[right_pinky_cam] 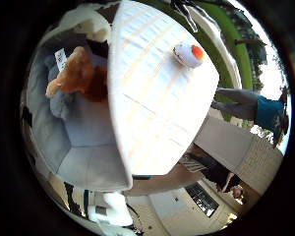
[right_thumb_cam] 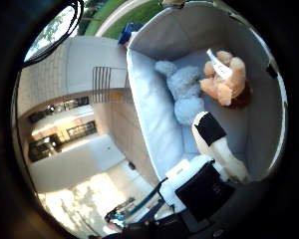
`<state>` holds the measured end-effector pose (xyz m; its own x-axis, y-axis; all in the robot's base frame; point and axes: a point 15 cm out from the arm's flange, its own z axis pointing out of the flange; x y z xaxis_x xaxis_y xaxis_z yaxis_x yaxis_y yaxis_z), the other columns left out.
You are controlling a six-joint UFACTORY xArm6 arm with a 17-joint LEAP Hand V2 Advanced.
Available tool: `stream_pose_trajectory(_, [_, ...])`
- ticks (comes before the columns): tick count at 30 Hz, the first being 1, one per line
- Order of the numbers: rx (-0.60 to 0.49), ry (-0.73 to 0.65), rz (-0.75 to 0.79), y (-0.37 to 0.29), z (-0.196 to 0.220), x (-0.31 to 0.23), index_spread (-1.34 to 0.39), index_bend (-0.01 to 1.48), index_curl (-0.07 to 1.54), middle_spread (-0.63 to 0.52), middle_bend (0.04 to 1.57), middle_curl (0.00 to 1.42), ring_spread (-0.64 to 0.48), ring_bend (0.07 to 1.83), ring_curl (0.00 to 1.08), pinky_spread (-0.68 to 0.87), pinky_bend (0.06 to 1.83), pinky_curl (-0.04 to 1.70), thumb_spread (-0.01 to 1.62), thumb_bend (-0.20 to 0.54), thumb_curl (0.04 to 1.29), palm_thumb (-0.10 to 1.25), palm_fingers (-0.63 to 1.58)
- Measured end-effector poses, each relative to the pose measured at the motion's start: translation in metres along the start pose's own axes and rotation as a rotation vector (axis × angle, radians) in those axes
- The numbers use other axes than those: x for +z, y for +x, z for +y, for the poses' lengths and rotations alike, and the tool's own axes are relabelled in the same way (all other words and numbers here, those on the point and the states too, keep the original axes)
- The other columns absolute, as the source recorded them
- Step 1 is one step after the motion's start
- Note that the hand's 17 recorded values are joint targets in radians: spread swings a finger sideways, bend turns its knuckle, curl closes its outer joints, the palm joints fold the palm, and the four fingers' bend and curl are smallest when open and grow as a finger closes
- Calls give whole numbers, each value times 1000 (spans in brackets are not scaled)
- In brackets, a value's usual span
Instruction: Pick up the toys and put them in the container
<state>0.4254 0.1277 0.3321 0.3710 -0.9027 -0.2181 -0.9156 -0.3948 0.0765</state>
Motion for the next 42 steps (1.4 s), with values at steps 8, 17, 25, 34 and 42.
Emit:
stream_pose_trajectory(8, [-13,166,172,97,-28,-73,-374,151,371,38,190,382,252,468,292,403,493,382,1161,-23,435,684,48])
stream_pose_trajectory(17, [-77,23,391,192,-71,-31,-334,141,299,27,183,361,235,447,298,387,498,356,1142,-33,425,659,60])
stream_pose_trajectory(25, [-110,-79,551,228,-112,45,-322,141,273,24,184,355,233,445,303,390,510,346,1133,-32,410,651,67])
stream_pose_trajectory(34, [-135,-159,695,247,-124,76,-216,152,255,30,197,356,259,445,303,411,527,330,1116,-35,370,600,146])
stream_pose_trajectory(42, [-125,-191,719,257,-123,93,-138,157,245,-22,258,373,265,583,329,431,552,306,1109,-30,347,587,465])
